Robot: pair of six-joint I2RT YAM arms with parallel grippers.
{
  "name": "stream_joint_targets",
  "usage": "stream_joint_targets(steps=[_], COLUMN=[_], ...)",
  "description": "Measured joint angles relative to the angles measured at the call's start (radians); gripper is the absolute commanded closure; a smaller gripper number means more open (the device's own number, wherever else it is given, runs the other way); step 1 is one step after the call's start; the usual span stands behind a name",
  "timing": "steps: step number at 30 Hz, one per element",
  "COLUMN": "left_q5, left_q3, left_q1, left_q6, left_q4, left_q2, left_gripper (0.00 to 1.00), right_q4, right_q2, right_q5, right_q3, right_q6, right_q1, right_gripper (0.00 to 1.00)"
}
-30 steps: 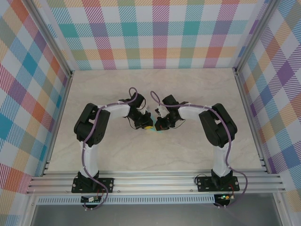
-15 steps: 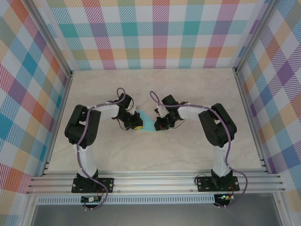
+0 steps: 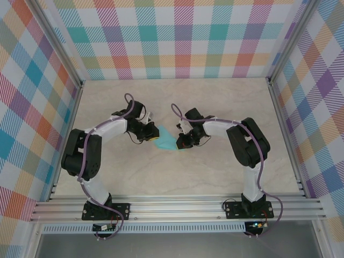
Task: Fold a paper plane with a square sheet of paper (fold left side to right side)
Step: Third fold the triangle at the center of the table.
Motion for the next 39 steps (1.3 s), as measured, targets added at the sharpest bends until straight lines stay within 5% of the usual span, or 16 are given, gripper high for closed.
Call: stream_joint_targets(steps=[11, 39], left_q5=[0.053, 0.025], left_q3=[0.035, 0.121], left_q1=[-0.152, -0.172], left_q6=[-0.082, -0.078], left_q4=[0.045, -0.015], left_q2=[0.151, 0.260], left_gripper=[0.92, 0.93], right_q4=[-0.007, -0.026], right_q2=[0.001, 0.012], right_q5=[0.001, -0.001], right_q3=[0.004, 0.020], right_q6=[-0.003, -0.004], right_q1=[0.000, 0.001], right_gripper=[1.00, 1.00])
